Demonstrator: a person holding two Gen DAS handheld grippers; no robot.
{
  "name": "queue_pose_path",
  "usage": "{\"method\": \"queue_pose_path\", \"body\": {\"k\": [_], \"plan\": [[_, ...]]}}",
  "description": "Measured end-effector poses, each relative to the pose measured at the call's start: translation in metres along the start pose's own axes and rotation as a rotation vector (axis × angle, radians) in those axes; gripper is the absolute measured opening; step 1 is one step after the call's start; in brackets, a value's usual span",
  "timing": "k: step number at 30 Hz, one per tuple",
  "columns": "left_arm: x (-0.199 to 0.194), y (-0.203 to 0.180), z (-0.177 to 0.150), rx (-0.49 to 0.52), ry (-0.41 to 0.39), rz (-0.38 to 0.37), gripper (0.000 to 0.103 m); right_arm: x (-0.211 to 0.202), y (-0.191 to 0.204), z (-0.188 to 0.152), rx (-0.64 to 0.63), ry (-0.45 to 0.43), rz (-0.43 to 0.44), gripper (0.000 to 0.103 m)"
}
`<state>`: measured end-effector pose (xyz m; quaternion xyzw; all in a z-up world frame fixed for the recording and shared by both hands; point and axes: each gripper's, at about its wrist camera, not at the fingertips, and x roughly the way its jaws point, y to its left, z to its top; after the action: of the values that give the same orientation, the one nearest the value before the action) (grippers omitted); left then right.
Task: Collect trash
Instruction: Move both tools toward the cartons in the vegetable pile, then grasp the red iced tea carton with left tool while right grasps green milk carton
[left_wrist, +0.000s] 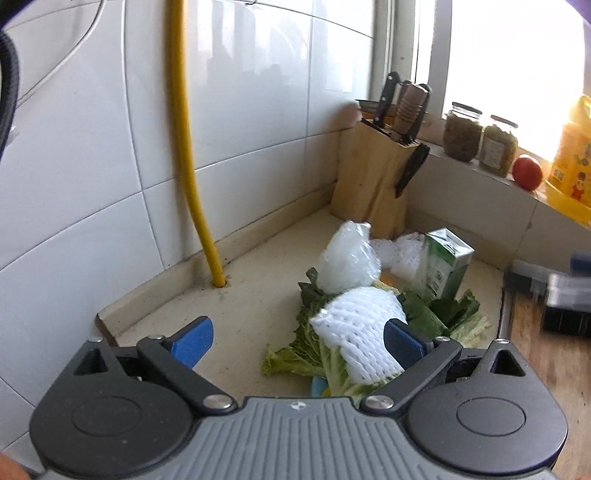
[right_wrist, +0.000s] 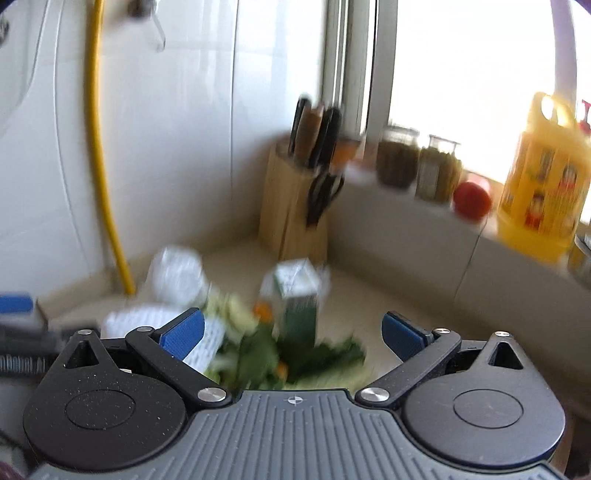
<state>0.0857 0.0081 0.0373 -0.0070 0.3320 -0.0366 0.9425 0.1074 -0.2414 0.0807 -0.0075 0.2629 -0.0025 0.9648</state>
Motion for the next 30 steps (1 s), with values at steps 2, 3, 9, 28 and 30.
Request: {"method": "queue_pose_path", "body": {"k": [2,3,9,28,30], "plan": [[0.002,-0.004,-0.01,0.014,0.032,0.004,0.098,0.008,-0.012,-0.004,0.037,0.012,0.001,0.103],[0.003,-0.006,-0.018,0.022,0.054,0.002,0.098,0.015,-0.017,-0.008,0.056,0.031,0.002,0.103],[0.02,-0.012,-0.06,0.041,0.153,-0.014,0.098,0.047,-0.023,-0.031,0.056,0.095,-0.039,0.103],[0.097,-0.051,-0.088,0.21,0.271,-0.001,0.1,0.12,-0.029,-0.024,0.026,0.098,-0.028,0.099],[0.099,-0.051,-0.088,0.195,0.265,0.003,0.1,0.128,-0.03,-0.021,0.045,0.097,-0.002,0.091]]}}
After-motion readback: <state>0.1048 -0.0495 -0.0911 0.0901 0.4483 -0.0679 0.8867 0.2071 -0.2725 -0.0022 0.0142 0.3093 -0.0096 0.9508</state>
